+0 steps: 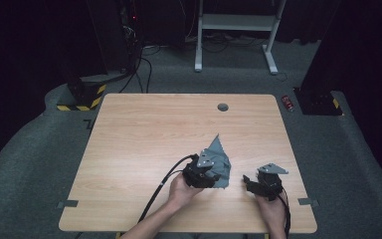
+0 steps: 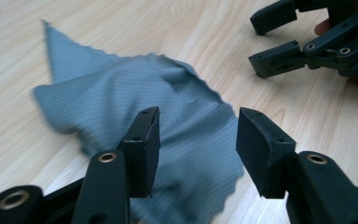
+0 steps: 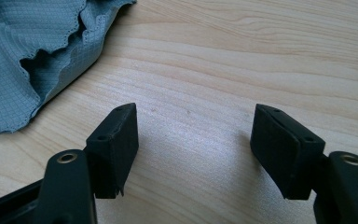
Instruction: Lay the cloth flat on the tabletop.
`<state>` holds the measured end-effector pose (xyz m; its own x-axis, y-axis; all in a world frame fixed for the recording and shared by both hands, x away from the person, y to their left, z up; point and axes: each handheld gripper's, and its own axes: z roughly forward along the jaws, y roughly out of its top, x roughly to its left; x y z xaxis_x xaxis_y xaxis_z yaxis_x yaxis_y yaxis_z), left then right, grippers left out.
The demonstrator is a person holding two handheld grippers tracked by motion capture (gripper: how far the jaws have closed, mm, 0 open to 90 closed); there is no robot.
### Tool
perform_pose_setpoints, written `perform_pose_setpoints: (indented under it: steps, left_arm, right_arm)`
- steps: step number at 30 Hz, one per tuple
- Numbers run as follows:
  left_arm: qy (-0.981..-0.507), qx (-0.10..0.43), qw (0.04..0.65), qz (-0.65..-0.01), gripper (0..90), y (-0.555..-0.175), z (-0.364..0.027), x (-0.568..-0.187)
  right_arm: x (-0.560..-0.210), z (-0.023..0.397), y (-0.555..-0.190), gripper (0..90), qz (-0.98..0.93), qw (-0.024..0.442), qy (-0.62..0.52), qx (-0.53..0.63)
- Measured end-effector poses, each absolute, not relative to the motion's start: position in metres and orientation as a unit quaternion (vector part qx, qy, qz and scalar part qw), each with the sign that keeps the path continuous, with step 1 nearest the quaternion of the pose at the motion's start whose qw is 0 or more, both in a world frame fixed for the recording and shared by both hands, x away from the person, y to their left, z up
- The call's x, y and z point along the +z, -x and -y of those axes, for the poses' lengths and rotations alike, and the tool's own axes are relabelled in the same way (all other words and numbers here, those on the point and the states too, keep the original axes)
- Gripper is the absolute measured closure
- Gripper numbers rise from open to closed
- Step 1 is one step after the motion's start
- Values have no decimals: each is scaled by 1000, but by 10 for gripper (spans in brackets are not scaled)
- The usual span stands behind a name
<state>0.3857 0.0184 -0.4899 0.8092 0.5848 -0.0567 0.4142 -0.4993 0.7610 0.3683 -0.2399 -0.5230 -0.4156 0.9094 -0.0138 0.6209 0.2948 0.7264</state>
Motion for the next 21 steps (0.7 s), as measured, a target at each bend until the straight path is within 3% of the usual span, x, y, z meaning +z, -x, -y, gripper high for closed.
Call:
perform_pose_setpoints:
  steps: [7, 10, 11, 15, 21]
  left_arm:
    - [-877, 107, 376, -278, 526, -396, 15, -504]
    - [-883, 112, 364, -274, 586, -399, 20, -508]
    - [-884, 111, 362, -272, 685, -400, 20, -509]
    - [-882, 106, 367, -277, 873, -403, 17, -507]
    - [-872, 98, 389, -279, 893, -404, 3, -494]
  right_arm:
    - [-523, 240, -368, 322, -773, 219, -495, 329]
    - [-523, 240, -368, 322, -774, 219, -495, 329]
    - [-523, 240, -368, 322, -773, 219, -495, 329]
    - [-523, 240, -368, 322, -773, 219, -495, 329]
    - [-523, 240, -368, 322, -773, 219, -495, 329]
